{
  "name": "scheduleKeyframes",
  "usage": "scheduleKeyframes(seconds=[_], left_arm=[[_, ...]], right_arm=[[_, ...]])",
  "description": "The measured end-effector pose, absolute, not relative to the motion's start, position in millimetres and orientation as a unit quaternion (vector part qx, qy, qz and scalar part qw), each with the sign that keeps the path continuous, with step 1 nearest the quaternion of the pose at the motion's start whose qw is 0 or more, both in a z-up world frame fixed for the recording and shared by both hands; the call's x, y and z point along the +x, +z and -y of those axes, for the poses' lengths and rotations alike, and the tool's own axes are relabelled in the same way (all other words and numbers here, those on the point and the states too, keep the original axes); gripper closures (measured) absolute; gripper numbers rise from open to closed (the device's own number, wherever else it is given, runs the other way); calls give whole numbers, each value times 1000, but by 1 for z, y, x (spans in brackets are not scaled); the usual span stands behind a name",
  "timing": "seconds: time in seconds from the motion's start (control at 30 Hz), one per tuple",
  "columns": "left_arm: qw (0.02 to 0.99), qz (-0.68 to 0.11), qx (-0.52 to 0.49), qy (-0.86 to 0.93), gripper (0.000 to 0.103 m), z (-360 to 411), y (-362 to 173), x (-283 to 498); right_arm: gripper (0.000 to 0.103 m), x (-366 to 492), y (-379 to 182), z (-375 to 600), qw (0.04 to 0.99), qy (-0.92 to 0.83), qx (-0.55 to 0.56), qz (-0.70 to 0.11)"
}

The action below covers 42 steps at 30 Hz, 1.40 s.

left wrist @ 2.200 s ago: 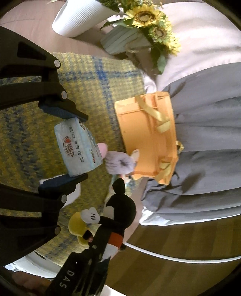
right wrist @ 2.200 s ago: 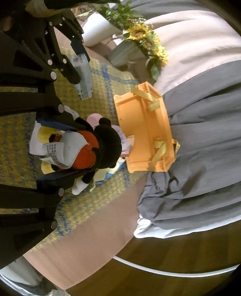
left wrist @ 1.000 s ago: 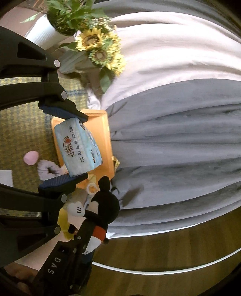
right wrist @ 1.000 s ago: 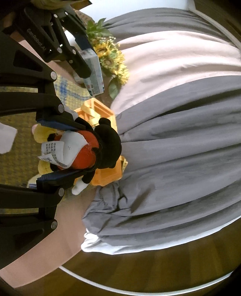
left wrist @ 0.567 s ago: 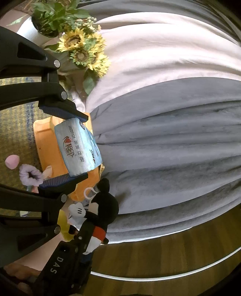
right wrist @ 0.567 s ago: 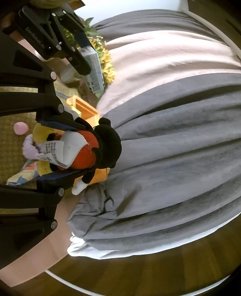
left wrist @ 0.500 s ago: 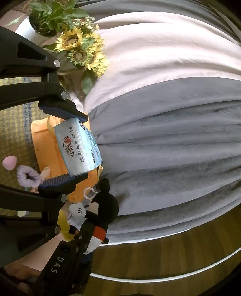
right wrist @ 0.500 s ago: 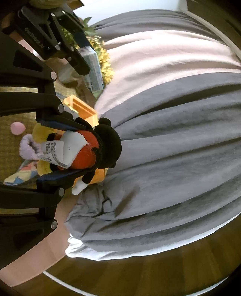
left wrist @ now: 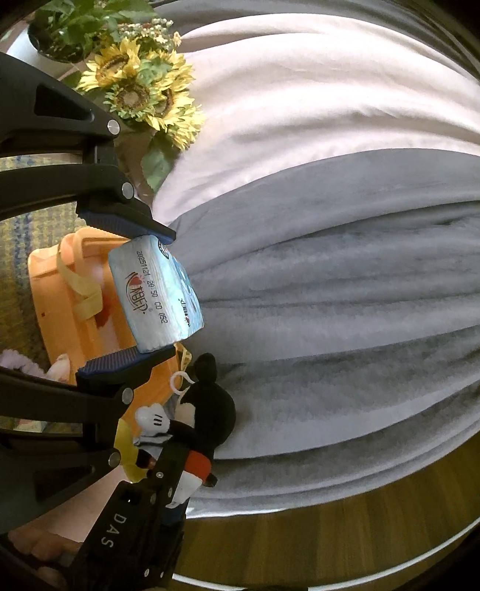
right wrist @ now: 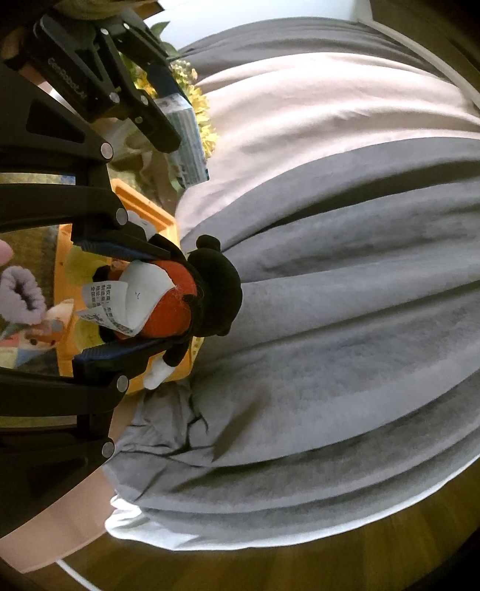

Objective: Organize soft objects
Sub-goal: 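Lift and carry the tissue pack with the left gripper while the right gripper carries Mickey to the crate, then open the left gripper over the crate while the right gripper releases Mickey inside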

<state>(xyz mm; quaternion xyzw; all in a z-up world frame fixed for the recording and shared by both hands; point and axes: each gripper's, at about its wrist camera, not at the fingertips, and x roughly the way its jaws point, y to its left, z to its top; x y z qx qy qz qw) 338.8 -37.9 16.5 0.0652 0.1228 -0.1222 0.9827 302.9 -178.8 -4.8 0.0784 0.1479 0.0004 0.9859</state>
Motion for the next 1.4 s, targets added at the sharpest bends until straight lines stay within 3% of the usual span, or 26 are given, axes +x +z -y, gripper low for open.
scheduleKeyframes(seconds=[0.63,1.27,1.4], left_arm=[[978,-158,82,-108,50,42,-18,430],[956,-244,118,-110,48,56,-88,489],[957,-241,123,-106,35,57,-88,491]], right_arm=[[63,390,-28,188,983,6,65,-171],[62,459,-88,193,961,3,56,-272],[55,466,-94,193,958,-4,54,-283]])
